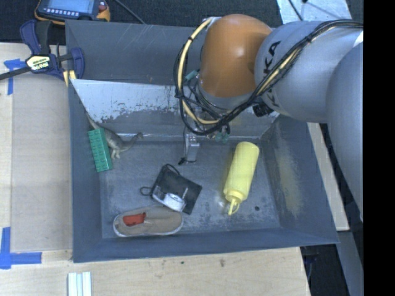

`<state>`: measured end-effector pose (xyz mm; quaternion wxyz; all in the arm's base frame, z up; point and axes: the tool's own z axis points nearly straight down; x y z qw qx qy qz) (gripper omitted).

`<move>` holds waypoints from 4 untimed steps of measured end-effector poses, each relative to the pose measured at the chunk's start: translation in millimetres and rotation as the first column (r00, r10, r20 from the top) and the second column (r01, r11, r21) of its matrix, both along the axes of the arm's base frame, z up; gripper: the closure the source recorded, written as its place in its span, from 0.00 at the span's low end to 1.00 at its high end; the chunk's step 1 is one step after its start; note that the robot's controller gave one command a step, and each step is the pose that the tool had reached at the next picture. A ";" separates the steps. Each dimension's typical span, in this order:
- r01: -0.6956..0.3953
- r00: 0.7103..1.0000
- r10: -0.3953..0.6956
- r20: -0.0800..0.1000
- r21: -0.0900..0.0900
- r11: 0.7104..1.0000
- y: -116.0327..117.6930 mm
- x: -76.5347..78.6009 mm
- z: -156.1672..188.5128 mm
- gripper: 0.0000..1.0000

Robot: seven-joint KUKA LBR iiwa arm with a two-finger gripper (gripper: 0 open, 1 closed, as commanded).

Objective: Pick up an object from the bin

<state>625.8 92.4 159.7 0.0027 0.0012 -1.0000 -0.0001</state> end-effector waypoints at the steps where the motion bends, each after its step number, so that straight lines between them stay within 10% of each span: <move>1: 0.002 1.000 -0.002 0.008 0.001 1.000 -0.4 1.8 5.4 0.00; 2: 0.095 0.995 -0.095 0.015 0.003 0.995 17.3 -1.0 -16.0 0.00; 4: 0.125 0.992 -0.125 0.024 0.002 0.992 1.6 -75.5 -73.1 0.00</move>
Offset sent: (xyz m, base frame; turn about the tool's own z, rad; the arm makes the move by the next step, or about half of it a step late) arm -0.0191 0.0784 -0.0897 0.3195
